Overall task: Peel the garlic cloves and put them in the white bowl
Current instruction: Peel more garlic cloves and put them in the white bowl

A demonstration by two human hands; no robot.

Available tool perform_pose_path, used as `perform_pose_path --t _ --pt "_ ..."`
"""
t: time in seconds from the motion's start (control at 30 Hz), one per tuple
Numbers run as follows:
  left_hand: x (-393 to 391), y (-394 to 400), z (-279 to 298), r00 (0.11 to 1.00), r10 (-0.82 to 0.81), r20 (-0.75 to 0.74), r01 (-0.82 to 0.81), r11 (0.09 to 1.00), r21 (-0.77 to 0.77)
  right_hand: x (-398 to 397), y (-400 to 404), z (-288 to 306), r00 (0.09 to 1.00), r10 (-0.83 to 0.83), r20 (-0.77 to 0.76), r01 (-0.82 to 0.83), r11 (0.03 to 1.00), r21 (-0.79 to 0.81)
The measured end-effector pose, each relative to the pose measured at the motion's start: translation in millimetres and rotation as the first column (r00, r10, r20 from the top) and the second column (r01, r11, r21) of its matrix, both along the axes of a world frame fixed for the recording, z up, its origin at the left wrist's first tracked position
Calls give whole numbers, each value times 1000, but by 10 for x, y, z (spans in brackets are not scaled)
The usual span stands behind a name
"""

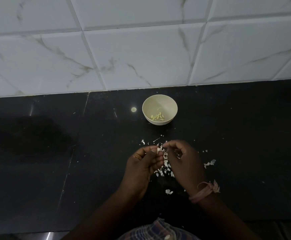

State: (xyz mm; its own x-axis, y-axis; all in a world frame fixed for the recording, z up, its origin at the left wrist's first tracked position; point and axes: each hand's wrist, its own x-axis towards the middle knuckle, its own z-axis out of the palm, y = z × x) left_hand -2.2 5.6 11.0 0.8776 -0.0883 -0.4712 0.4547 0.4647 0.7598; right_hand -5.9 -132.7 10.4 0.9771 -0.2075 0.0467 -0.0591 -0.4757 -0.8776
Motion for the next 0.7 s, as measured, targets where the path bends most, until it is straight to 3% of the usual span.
perform_pose_path --t 0.13,0.23,0.4,0.57,0.7 --pt "0 12 -50 999 -16 51 11 996 92 10 -19 38 993 110 -39 -103 982 156" --pt "-4 21 -56 998 -17 56 11 994 110 5 -16 73 985 165 -57 -157 980 120" --pt "24 35 -69 999 -10 43 6 996 91 1 18 79 992 123 -16 -121 989 90" --pt "52 7 -54 998 61 33 -61 998 18 3 104 58 997 43 -58 -32 983 181" --pt "89 41 -95 989 136 -64 -140 988 -57 23 137 61 995 -4 -97 30 964 263"
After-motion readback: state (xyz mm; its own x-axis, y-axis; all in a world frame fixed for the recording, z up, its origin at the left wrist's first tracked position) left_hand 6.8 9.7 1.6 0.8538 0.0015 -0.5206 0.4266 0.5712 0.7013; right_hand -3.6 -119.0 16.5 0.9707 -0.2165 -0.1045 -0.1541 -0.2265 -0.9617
